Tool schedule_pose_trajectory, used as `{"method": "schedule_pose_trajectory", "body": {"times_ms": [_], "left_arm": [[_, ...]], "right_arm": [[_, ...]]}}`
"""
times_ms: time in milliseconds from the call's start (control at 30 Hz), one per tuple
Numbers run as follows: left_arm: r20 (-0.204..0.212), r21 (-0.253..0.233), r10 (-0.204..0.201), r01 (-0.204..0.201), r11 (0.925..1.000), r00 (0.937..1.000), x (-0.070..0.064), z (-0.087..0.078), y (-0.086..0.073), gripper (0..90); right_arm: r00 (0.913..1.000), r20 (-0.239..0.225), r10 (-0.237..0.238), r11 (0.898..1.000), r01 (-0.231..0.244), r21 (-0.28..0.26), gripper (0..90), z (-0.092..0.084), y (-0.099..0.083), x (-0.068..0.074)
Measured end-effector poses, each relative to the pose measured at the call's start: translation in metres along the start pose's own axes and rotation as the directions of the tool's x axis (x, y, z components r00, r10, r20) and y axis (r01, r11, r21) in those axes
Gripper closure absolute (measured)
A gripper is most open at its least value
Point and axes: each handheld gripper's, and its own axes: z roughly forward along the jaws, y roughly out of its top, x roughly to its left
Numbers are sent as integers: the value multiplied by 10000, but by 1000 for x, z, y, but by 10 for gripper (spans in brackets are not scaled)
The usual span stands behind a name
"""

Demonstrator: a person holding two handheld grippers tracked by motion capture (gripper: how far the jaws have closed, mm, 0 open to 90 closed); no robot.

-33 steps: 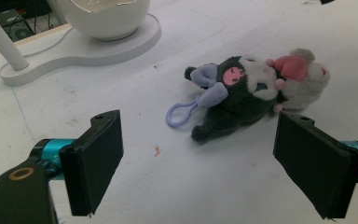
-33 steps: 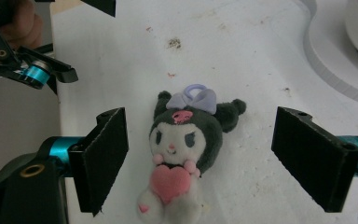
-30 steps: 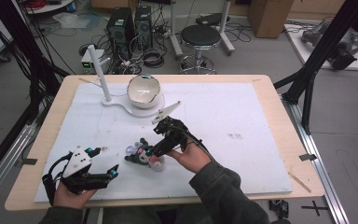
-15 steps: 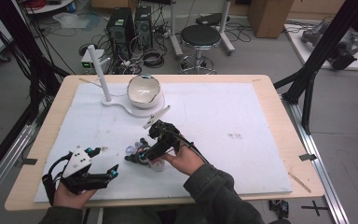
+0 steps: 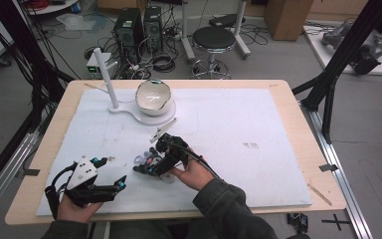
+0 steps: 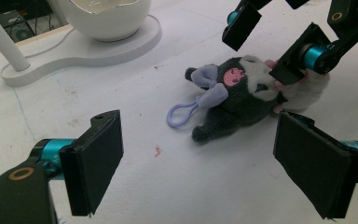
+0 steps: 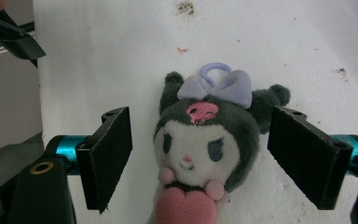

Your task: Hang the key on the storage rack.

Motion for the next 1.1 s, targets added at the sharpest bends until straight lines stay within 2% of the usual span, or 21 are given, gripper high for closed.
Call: {"method": "schedule_pose_trajectory", "body": {"times_ms": [400,700,900,933,1100], "left_arm": [[-4,-17,7,-7,10000,10000,0,0,0,163],[9,-2,36,-36,10000,10000,0,0,0,163],[14,-20,34,-34,10000,10000,0,0,0,163],[11,-39,-2,2,10000,10000,-1,0,0,162],[18,-19,34,-34,10000,10000,0,0,0,163]], "right_arm": [[9999,117,36,9992,-41,401,231,8,-1,-1],[9997,229,-3,9989,-8,465,228,14,-1,-1],[9996,262,-58,9978,41,668,215,18,-1,-1],[9997,248,56,9971,-75,763,213,19,-1,0],[9996,265,8,9941,-37,1086,208,24,-2,1]]}}
